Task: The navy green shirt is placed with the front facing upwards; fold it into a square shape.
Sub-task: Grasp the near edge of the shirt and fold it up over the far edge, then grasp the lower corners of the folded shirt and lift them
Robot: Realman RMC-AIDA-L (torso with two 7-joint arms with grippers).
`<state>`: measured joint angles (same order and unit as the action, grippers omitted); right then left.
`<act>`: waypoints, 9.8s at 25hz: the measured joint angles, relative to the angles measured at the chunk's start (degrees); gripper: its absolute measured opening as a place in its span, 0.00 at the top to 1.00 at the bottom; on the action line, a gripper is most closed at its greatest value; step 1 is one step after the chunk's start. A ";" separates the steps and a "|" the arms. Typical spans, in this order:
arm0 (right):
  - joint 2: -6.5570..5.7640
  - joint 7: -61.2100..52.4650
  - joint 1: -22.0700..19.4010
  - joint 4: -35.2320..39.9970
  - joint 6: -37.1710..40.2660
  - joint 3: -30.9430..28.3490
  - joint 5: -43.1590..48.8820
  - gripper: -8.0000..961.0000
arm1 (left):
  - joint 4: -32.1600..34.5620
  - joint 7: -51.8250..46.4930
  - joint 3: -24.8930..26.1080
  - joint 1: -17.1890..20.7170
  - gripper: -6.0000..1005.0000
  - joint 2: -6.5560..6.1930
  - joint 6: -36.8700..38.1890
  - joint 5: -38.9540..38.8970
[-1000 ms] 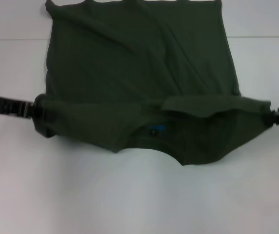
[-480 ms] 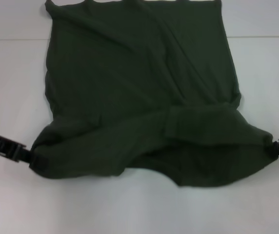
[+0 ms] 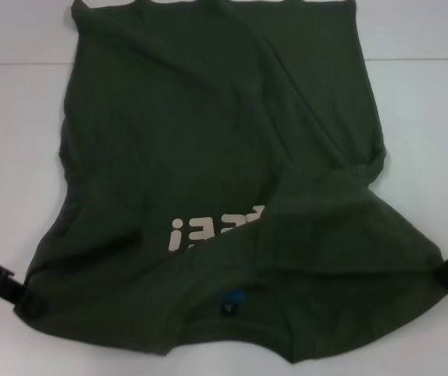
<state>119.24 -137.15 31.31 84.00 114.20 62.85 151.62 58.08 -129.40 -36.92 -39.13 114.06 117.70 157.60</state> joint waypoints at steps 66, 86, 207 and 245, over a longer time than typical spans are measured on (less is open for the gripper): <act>-4.54 13.30 -0.61 -11.03 -15.29 -12.69 -20.68 0.96 | -2.73 0.69 2.25 -4.78 0.94 0.18 -14.51 -7.46; -1.61 19.37 -0.39 -16.85 -31.63 -17.00 -21.33 0.96 | -4.95 2.58 1.72 -4.09 0.94 0.85 -28.21 -10.47; 0.21 28.73 -7.33 -18.61 -34.88 -17.06 -23.91 0.04 | 0.68 19.02 -1.67 7.41 0.07 4.86 -33.52 -21.59; 0.30 47.88 -8.19 -24.59 -17.41 -17.20 -31.16 0.04 | -4.45 18.82 -5.91 6.96 0.07 6.10 -47.82 -9.80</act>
<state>119.53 -89.26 23.12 59.41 96.79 45.66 120.47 53.64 -110.58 -42.83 -32.17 120.16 69.88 147.80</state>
